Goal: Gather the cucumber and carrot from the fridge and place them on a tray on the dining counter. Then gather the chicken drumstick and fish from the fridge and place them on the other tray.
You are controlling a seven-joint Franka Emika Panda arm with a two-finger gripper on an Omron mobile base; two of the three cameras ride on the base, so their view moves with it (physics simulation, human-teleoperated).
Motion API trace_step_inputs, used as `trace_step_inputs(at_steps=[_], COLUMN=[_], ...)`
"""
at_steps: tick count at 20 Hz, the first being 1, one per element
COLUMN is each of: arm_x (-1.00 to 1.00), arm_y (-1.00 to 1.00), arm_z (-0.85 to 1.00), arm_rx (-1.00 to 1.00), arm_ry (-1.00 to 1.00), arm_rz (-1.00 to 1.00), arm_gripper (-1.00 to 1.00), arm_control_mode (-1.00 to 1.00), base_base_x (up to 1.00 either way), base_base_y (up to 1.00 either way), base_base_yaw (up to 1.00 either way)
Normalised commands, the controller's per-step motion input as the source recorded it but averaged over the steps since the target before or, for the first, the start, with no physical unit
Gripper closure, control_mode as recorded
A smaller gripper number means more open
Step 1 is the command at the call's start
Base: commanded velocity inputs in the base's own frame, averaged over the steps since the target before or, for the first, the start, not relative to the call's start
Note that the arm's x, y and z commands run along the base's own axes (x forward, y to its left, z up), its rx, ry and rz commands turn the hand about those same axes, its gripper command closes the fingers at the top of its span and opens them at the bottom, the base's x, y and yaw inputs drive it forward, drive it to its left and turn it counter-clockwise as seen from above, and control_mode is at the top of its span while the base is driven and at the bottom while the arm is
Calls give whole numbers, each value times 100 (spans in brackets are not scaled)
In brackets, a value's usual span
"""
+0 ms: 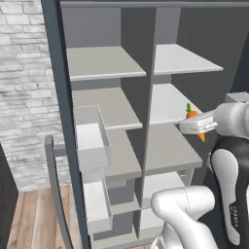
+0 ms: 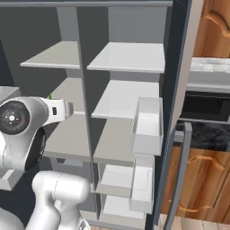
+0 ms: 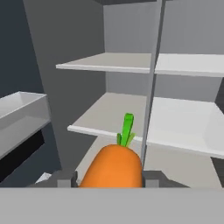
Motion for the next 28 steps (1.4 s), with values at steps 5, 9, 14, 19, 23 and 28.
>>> trace_step_inputs(at_steps=[5, 9, 14, 19, 23, 28], arm_x=[0, 0, 0, 0, 0, 0], arm_y=[0, 0, 0, 0, 0, 0], arm_z=[0, 0, 0, 0, 0, 0], arm_rx=[0, 0, 0, 0, 0, 0], arm_ry=[0, 0, 0, 0, 0, 0], arm_rz=[0, 0, 0, 0, 0, 0], arm_gripper=[100, 100, 100, 100, 100, 100], arm_control_mode=[100, 100, 100, 100, 100, 100], base_base_x=[-93, -100, -100, -100, -100, -95], base_base_y=[11, 28, 28, 24, 22, 36], base_base_yaw=[-8, -6, -6, -6, -7, -13])
